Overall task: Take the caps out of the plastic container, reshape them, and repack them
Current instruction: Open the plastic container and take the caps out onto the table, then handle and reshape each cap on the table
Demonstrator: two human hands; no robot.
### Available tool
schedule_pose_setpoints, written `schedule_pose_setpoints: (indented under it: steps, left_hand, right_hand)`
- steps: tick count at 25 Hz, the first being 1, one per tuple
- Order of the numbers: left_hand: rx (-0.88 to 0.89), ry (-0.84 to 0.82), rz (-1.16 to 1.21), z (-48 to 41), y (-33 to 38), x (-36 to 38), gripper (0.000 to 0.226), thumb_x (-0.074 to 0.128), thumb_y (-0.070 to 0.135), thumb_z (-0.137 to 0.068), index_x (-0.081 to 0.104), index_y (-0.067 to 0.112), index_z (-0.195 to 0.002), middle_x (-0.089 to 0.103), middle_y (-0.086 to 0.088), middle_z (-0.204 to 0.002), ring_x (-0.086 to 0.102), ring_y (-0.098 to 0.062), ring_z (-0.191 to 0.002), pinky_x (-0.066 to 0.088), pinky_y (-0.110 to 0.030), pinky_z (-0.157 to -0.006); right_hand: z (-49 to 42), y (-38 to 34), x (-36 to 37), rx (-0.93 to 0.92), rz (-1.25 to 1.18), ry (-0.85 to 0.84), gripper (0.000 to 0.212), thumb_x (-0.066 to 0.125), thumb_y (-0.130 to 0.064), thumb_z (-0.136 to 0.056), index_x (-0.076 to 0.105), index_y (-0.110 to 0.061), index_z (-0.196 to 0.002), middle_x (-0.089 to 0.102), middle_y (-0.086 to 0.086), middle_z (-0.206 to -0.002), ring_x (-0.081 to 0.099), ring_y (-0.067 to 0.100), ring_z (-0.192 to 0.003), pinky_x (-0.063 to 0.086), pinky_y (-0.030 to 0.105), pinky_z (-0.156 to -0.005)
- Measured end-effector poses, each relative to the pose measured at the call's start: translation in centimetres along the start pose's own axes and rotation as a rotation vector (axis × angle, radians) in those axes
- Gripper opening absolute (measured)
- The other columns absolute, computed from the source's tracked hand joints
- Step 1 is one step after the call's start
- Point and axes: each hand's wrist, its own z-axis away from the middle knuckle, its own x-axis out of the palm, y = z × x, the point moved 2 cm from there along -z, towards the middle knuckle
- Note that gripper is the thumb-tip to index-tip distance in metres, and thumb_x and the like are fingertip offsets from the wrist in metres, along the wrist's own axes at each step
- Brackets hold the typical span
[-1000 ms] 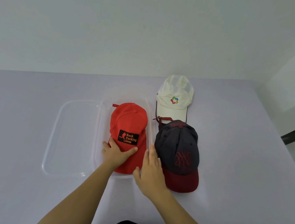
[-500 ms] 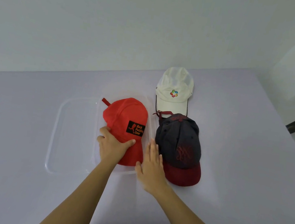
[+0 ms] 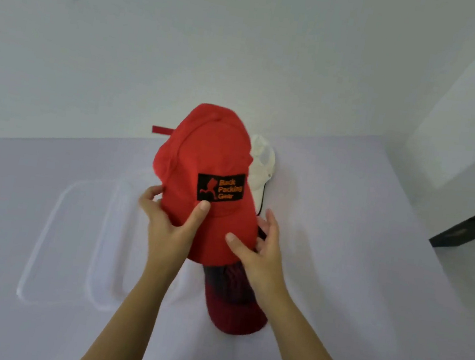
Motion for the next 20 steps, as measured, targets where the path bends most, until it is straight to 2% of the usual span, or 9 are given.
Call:
schedule_pose_setpoints:
  steps: [2,4,8,11,13,16,18,20]
  left_hand:
    - [0.025,-0.079,-0.038,0.3,-0.5,4.9,0.085,0.074,0.053,-0.064,0.028,0.030,-0.132,0.052,-0.001,-0.130,0.059,-0.006,-0.112,0.048,-0.031,-0.096]
    - [0.034,-0.175,-0.152,0.8,-1.6,10.0,0.094,0.074,0.051,-0.067,0.025,0.024,-0.143,0.042,0.001,-0.137,0.046,-0.009,-0.123,0.038,-0.029,-0.103]
    - [-0.080,-0.359,-0.393,2.7,-5.5,18.2,0.093,0.072,0.039,-0.079,0.017,0.016,-0.150,0.035,-0.010,-0.138,0.038,-0.020,-0.126,0.028,-0.023,-0.099]
    - [-0.218,-0.446,-0.470,3.9,-9.0,21.7,0.084,0.065,0.039,-0.085,0.017,0.013,-0.149,0.034,-0.017,-0.141,0.038,-0.028,-0.129,0.032,-0.031,-0.102]
    - [-0.260,-0.471,-0.548,4.3,-10.9,23.1,0.080,0.057,0.040,-0.090,0.013,0.010,-0.150,0.031,-0.021,-0.145,0.036,-0.033,-0.131,0.031,-0.039,-0.107]
    - [-0.249,-0.456,-0.693,3.9,-12.3,24.0,0.075,0.046,0.042,-0.095,0.010,0.005,-0.150,0.026,-0.024,-0.149,0.028,-0.038,-0.136,0.024,-0.045,-0.113]
    - [-0.223,-0.461,-0.733,3.2,-12.5,24.1,0.068,0.042,0.035,-0.098,0.013,0.001,-0.149,0.025,-0.025,-0.151,0.027,-0.037,-0.138,0.022,-0.044,-0.115]
    - [-0.166,-0.513,-0.751,3.1,-11.8,23.8,0.060,0.040,0.022,-0.099,0.016,-0.003,-0.148,0.026,-0.025,-0.151,0.029,-0.037,-0.138,0.024,-0.040,-0.114]
  right_hand:
    - [-1.3,-0.3,-4.6,0.050,-0.069,0.058,0.079,0.070,0.000,-0.079,0.027,-0.017,-0.143,0.054,0.002,-0.133,0.061,0.013,-0.111,0.052,0.027,-0.090]
    - [-2.0,0.1,-9.5,0.074,-0.092,0.123,0.069,0.069,0.001,-0.080,0.035,-0.013,-0.139,0.058,0.006,-0.128,0.062,0.019,-0.110,0.055,0.025,-0.085]
    - [-2.0,2.7,-17.6,0.176,0.008,0.252,0.055,0.068,-0.007,-0.082,0.044,-0.013,-0.131,0.061,0.004,-0.123,0.063,0.012,-0.104,0.055,0.018,-0.077]
    - [-2.7,5.4,-21.6,0.289,0.161,0.260,0.043,0.070,-0.016,-0.083,0.052,-0.016,-0.122,0.064,0.006,-0.119,0.064,0.010,-0.099,0.053,0.024,-0.083]
    - [-3.6,6.7,-22.8,0.320,0.282,0.268,0.045,0.073,-0.029,-0.079,0.055,-0.022,-0.120,0.065,0.007,-0.118,0.064,0.015,-0.100,0.053,0.035,-0.090]
    - [-5.3,8.2,-23.3,0.321,0.457,0.289,0.068,0.072,-0.059,-0.065,0.054,-0.028,-0.123,0.059,0.011,-0.118,0.062,0.023,-0.103,0.051,0.043,-0.094]
    - [-6.1,7.9,-23.0,0.348,0.546,0.306,0.076,0.071,-0.054,-0.071,0.046,-0.020,-0.134,0.047,0.014,-0.125,0.055,0.027,-0.109,0.045,0.041,-0.100]
    - [-6.4,7.4,-22.9,0.339,0.684,0.357,0.074,0.069,-0.047,-0.077,0.043,-0.012,-0.137,0.039,0.016,-0.128,0.048,0.031,-0.116,0.042,0.039,-0.101]
